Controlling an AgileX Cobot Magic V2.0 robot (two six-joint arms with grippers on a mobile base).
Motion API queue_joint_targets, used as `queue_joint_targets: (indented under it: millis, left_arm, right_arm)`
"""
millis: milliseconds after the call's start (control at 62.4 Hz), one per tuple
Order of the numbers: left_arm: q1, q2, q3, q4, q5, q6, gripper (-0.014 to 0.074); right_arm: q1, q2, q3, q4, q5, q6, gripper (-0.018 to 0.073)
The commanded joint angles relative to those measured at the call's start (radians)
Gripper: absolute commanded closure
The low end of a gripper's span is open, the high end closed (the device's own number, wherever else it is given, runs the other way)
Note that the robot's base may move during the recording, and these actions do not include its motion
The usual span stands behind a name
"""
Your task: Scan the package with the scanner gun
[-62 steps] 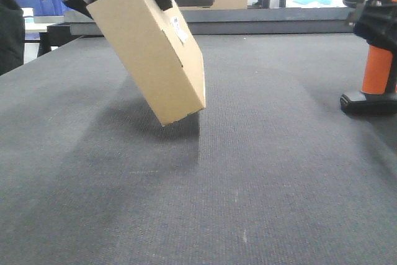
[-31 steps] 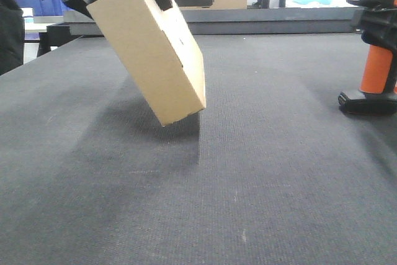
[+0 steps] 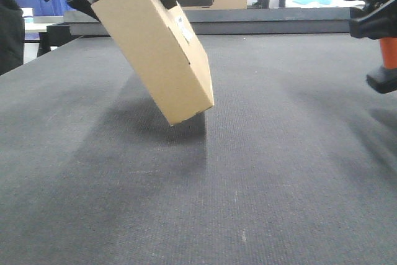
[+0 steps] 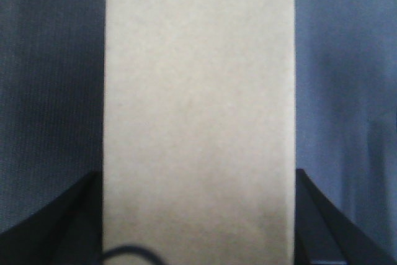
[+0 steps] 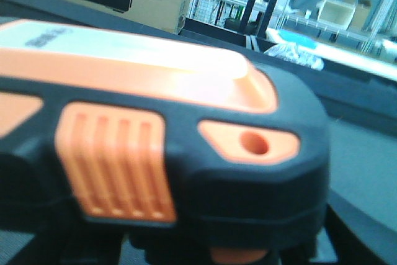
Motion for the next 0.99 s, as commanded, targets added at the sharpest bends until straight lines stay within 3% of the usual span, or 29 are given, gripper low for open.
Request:
queue_joint_targets:
  millis: [0,160,336,432,977]
  left_arm:
    - [-0.003,-0.013,-0.001,-0.01,-0.008,-0.004,0.0707]
    - [-0.003,-0.013,-0.001,-0.01,-0.002,-0.004,0.0707]
    - [-0.003,-0.013,-0.001,-0.01,0.001,-0.004,0.0707]
    - [-0.003,-0.013,-0.001,-0.01,0.005,-0.004,0.0707]
    - [-0.003,-0.013,-0.001,-0.01,0.005,-0.004,0.0707]
  right_arm:
    - [-0.001,-0.017,-0.004,-0.005,-0.055,-0.034,0.0721]
    - [-0.001,-0.017,-0.004,-0.005,-0.058,-0.015,0.0721]
    - [-0.001,-0.013,-0.004,0.035,-0.058,0.298,0.0721]
    - [-0.001,0.005,-0.004,0.049,-0.068,0.386,0.0721]
    - [-0.001,0.064,-0.004,0.013,-0.101,0.395,0.0721]
